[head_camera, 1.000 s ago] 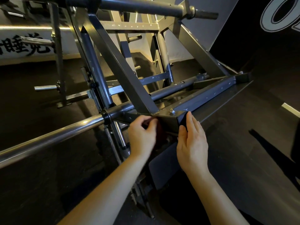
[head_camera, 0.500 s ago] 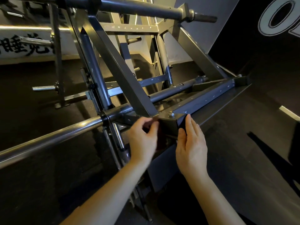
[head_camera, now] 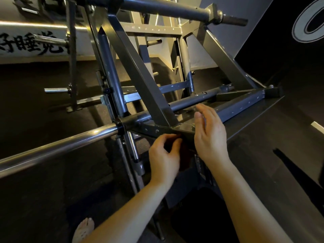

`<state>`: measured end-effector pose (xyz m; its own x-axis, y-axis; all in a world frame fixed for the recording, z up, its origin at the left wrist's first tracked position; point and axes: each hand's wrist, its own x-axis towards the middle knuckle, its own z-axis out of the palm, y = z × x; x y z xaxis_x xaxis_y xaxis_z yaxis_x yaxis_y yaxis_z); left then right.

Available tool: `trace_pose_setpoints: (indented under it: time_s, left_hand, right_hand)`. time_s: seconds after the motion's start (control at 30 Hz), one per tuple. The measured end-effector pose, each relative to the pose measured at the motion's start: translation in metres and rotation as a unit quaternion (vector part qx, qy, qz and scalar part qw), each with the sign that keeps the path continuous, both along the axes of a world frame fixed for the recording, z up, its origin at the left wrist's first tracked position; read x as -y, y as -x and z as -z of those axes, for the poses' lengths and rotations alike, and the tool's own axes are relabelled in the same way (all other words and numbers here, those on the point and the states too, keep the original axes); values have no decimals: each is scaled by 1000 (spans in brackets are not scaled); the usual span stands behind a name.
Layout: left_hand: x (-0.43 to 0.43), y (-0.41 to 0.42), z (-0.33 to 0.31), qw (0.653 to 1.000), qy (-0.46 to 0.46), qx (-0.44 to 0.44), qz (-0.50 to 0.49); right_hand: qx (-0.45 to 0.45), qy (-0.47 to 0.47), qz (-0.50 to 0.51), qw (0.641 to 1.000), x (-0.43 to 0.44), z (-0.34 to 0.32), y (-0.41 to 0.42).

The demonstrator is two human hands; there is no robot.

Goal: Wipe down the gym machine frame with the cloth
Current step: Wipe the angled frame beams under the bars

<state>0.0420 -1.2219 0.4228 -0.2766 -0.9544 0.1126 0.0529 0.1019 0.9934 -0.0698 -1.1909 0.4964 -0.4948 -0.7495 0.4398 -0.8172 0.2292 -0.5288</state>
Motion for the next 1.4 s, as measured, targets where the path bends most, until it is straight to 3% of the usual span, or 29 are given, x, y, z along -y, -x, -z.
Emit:
trace_pose_setpoints:
  time_s: [0.1, 0.17, 0.37, 0.43, 0.53, 0.6, 0.77, 1.0, 1.07, 1.17, 1.27, 1.4]
  left_hand:
    - [46, -2, 26, 991, -122, 32, -37]
    - [62, -5, 34, 986, -149, 63, -35]
    - [7, -3, 7, 1000, -6, 7, 16]
    - [25, -1, 21, 999, -39, 24, -2]
    - [70, -2, 44, 983, -165, 64, -41]
    - [65, -2, 38, 984, -158, 76, -40]
    - [15, -1, 10, 999, -50, 11, 5]
    - [100, 10, 48, 949, -295, 23, -105]
    - [86, 11, 40, 954, -281, 18, -102]
    - [38, 8, 26, 981, -187, -27, -49]
    - [36, 9, 30, 991, -125, -6, -53]
    - [100, 9, 55, 958, -273, 24, -89]
  right_hand:
    - [-36, 3, 2, 999, 6, 6, 3]
    - [-57, 0, 9, 998, 8, 11, 4]
    - [-77, 12, 17, 997, 8, 13, 3]
    - [-82, 12, 21, 996, 8, 13, 1]
    - [-79, 11, 26, 996, 10, 13, 1]
    - [-79, 13, 24, 997, 9, 13, 1]
    - [-84, 18, 18, 996, 10, 14, 1]
    - [-81, 15, 9, 997, 10, 13, 3]
    - [-80, 12, 7, 997, 10, 12, 3]
    - [-82, 20, 9, 996, 9, 13, 2]
    - [-83, 17, 5, 996, 9, 13, 2]
    - [-75, 13, 9, 997, 9, 11, 0]
